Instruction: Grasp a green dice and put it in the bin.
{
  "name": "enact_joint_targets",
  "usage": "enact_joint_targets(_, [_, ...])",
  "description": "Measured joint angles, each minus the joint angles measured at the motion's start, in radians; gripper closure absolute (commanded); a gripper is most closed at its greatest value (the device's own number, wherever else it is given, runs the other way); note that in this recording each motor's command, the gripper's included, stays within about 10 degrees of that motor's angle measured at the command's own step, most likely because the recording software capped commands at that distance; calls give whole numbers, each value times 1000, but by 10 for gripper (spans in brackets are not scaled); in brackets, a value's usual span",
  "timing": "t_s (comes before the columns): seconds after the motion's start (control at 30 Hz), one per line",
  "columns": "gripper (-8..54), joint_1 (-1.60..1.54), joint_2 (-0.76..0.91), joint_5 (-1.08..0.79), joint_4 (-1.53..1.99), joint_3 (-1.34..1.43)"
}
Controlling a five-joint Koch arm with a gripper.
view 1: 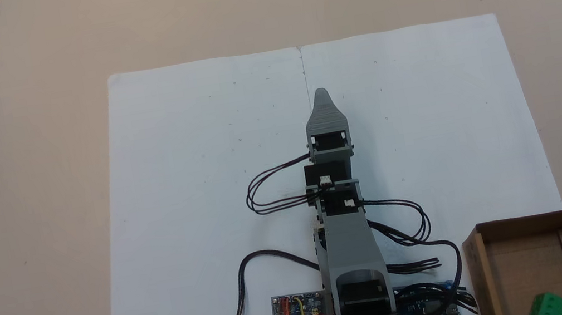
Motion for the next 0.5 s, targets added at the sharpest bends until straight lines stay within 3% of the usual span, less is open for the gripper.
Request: enact_joint_targets(0.5, [14, 0, 3, -2, -387, 69])
